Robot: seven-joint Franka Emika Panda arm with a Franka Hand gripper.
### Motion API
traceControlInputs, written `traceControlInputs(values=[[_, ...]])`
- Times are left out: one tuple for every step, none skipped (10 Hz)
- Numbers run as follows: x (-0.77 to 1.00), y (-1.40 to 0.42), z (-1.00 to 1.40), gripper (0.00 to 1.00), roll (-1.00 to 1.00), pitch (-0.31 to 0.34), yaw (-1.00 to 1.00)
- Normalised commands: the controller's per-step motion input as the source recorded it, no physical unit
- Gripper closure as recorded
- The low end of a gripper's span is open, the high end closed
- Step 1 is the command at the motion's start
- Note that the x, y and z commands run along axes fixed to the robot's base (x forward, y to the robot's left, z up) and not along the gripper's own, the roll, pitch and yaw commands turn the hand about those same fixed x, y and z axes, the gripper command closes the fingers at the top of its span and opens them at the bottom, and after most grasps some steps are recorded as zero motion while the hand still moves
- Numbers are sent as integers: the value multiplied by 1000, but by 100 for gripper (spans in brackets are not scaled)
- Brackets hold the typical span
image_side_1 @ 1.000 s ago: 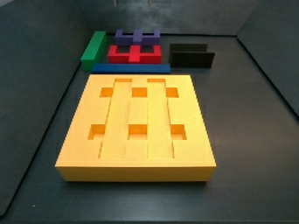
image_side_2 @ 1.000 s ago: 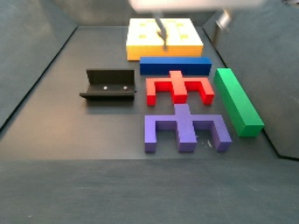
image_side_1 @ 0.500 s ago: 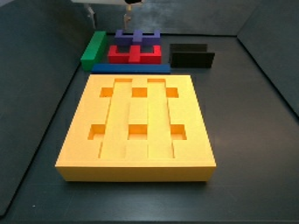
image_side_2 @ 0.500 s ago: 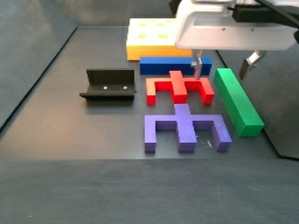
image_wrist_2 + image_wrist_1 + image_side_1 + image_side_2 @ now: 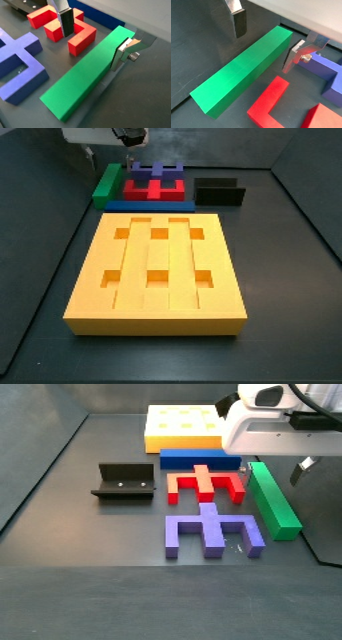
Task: Pick up the green object. Move up. Move to above the board. Insert the green object.
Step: Pick up the green object.
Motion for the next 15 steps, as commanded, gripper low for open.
traceControlInputs(values=[[-71,0,-283,0,107,0,157],[-137,0,-306,0,129,0,126],[-129,0,-309,0,137,0,129],[-14,0,-320,0,103,0,174],[49,31,-317,0,67,0,180],[40,29,-277,0,74,0,206],[171,11,-231,0,51,0,166],[457,0,-174,0,33,39,0],[574,20,-154,0,24,99,-3],[311,40,-166,0,37,97,-94],[-31,106,-151,0,33,77,-51],[-151,146,-137,0,36,51,0],[-63,109,-77,0,29,49,0],[-174,51,-80,0,37,23,0],[43,0,-120,0,49,34,0]])
